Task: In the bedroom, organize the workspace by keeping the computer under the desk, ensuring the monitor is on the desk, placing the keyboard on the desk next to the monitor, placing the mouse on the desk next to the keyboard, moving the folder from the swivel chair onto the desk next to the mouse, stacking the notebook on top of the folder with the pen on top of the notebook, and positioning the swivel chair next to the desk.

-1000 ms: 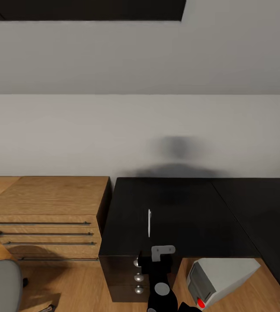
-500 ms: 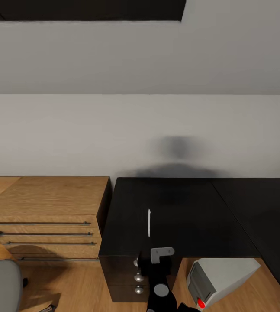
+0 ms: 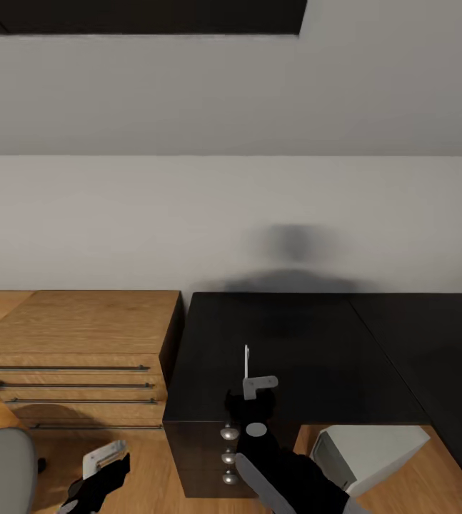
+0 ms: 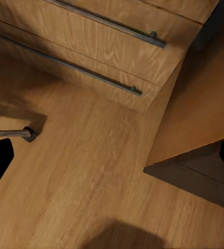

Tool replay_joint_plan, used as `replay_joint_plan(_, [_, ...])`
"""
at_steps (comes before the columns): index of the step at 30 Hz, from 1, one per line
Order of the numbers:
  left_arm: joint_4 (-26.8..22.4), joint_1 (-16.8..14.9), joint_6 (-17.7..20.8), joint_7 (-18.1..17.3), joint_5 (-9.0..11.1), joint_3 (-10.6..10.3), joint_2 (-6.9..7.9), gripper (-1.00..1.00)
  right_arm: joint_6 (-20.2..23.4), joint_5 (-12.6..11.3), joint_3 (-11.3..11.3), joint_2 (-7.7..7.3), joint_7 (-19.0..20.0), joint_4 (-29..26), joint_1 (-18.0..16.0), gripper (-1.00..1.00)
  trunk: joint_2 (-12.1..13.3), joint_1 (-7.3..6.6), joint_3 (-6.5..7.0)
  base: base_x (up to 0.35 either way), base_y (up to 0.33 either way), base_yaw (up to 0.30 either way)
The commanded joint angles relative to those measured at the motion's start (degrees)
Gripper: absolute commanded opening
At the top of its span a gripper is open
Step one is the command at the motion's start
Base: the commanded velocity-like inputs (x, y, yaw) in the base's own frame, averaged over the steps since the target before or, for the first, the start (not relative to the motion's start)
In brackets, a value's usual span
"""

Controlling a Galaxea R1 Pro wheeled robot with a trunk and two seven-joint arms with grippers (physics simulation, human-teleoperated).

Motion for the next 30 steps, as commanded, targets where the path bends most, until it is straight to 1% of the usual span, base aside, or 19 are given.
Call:
replay_joint_plan(1, [-1.89,-0.02,1.31,0.52,0.56,0.74,0.14,1.00,0.34,-0.29,0.05,0.29,0.31,1.23,-1.26,1.00,-0.05,0.00,-0.07,0.000,0.000,0.000])
replay_joint_plan(5, [-8.05,-0.02,5.83,0.54,0.86,4.84,0.16,1.00,0.36,-0.39,-0.41,1.95,4.19,8.24,-6.77,1.00,-0.05,0.00,-0.07,0.000,0.000,0.000])
replay_joint_plan(8, [-12.10,-0.02,9.46,0.51,0.96,7.29,0.13,1.00,0.29,-0.47,-2.01,3.39,7.63,15.68,-11.76,1.00,-0.05,0.00,-0.07,0.000,0.000,0.000])
replay_joint_plan(9, [-14.93,-0.02,11.58,0.50,1.00,8.43,0.11,1.00,0.10,-0.48,-4.06,4.50,10.04,21.43,-15.05,1.00,-0.05,0.00,-0.07,0.000,0.000,0.000])
replay_joint_plan(12, [-19.27,-0.02,13.68,0.53,1.03,9.47,0.06,1.00,-0.32,-0.43,-7.64,5.92,14.02,29.94,-19.24,1.00,-0.05,0.00,-0.07,0.000,0.000,0.000])
replay_joint_plan(14, [-21.81,-0.02,14.51,0.54,1.06,9.87,0.04,1.00,-0.95,-0.41,-9.65,6.20,16.91,34.67,-21.36,1.00,-0.05,0.00,-0.07,0.000,0.000,0.000])
replay_joint_plan(15, [-23.57,-0.02,15.04,0.55,1.09,10.12,0.03,1.00,-1.91,-0.40,-11.04,6.20,19.72,38.23,-22.80,1.00,-0.05,0.00,-0.07,0.000,0.000,0.000])
replay_joint_plan(16, [-24.66,-0.02,15.38,0.57,1.15,10.30,0.02,1.00,-2.83,-0.41,-11.97,6.20,21.98,40.72,-23.73,1.00,-0.05,0.00,-0.07,0.000,0.000,0.000])
replay_joint_plan(17, [-25.23,-0.02,15.58,0.60,1.18,10.42,0.02,1.00,-3.46,-0.43,-12.57,6.20,23.47,42.42,-24.32,1.00,-0.05,0.00,-0.07,0.000,0.000,0.000])
replay_joint_plan(20, [-25.73,-0.02,15.80,0.63,1.22,10.60,0.01,1.00,-4.36,-0.54,-13.34,6.20,25.25,44.62,-25.03,1.00,-0.05,0.00,-0.07,0.016,0.000,0.000])
replay_joint_plan(21, [-25.73,0.02,15.88,0.64,1.14,10.72,0.01,1.00,-4.51,-0.63,-13.66,6.20,25.95,47.18,-25.31,1.00,-0.05,0.00,-0.07,0.268,0.000,0.000])
replay_joint_plan(24, [-25.66,0.05,15.90,0.65,1.15,10.72,-0.05,1.00,-4.44,-0.64,-13.65,6.20,26.05,48.41,-25.35,1.00,-0.05,0.00,-0.07,0.195,0.000,0.000])
replay_joint_plan(27, [-24.84,0.05,15.80,0.67,1.16,10.69,-0.12,1.00,-4.11,-0.64,-13.71,6.20,26.16,49.37,-25.37,1.00,-0.05,0.00,-0.07,0.048,0.000,0.000])
replay_joint_plan(28, [-24.47,0.06,15.75,0.66,1.05,10.73,-0.10,1.00,-3.03,-0.64,-13.68,6.20,26.18,49.58,-25.33,1.00,-0.05,0.00,-0.07,0.116,0.090,0.000])
replay_joint_plan(30, [-24.42,0.06,15.74,0.65,1.03,10.74,-0.09,1.00,-2.53,-0.64,-13.67,6.20,26.19,49.59,-25.31,1.00,-0.05,0.00,-0.07,0.146,0.120,0.000])
